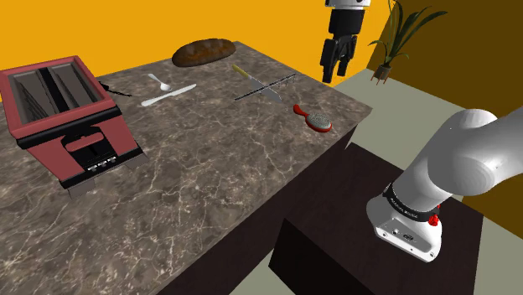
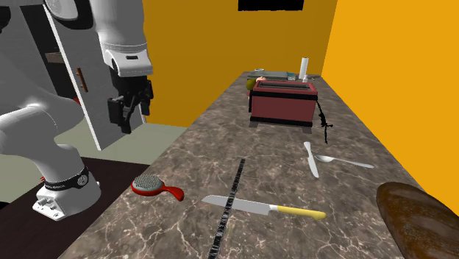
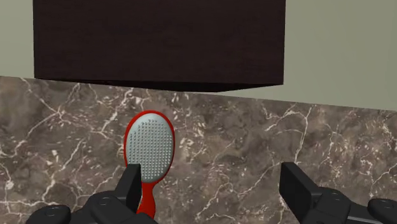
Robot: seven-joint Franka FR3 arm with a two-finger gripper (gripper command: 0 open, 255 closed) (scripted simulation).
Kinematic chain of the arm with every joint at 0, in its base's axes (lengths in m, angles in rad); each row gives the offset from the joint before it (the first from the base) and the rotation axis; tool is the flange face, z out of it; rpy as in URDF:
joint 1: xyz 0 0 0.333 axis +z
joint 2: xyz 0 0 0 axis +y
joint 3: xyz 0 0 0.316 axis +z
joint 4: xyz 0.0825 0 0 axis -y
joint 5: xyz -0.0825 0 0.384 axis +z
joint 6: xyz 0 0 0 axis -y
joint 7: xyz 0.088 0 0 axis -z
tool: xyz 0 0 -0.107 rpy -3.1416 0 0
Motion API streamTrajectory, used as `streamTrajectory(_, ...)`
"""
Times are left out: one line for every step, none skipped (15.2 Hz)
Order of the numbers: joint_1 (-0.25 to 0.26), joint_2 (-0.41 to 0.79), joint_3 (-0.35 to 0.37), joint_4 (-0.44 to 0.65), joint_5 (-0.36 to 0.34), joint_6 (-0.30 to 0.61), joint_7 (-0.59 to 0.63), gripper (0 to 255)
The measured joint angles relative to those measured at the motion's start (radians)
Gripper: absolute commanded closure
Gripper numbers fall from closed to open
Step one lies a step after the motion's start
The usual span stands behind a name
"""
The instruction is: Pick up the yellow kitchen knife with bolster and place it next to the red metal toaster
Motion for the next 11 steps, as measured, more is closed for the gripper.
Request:
streamTrajectory(0.002,0.035,0.002,0.014,0.002,0.026,0.003,0)
streamTrajectory(0.0,0.07,-0.001,0.026,-0.001,0.054,-0.001,0)
streamTrajectory(0.0,0.105,-0.001,0.036,-0.001,0.083,-0.001,0)
streamTrajectory(0.0,0.136,-0.001,0.05,-0.002,0.106,0.0,0)
streamTrajectory(-0.001,0.173,-0.004,0.068,-0.004,0.131,-0.005,0)
streamTrajectory(-0.002,0.21,-0.006,0.082,-0.004,0.157,-0.007,0)
streamTrajectory(-0.004,0.245,-0.01,0.094,-0.006,0.185,-0.012,0)
streamTrajectory(-0.003,0.28,-0.008,0.112,-0.005,0.208,-0.008,0)
streamTrajectory(-0.003,0.316,-0.009,0.139,-0.005,0.222,-0.008,0)
streamTrajectory(-0.003,0.35,-0.009,0.165,-0.005,0.236,-0.007,0)
streamTrajectory(-0.005,0.388,-0.012,0.188,-0.005,0.254,-0.01,0)
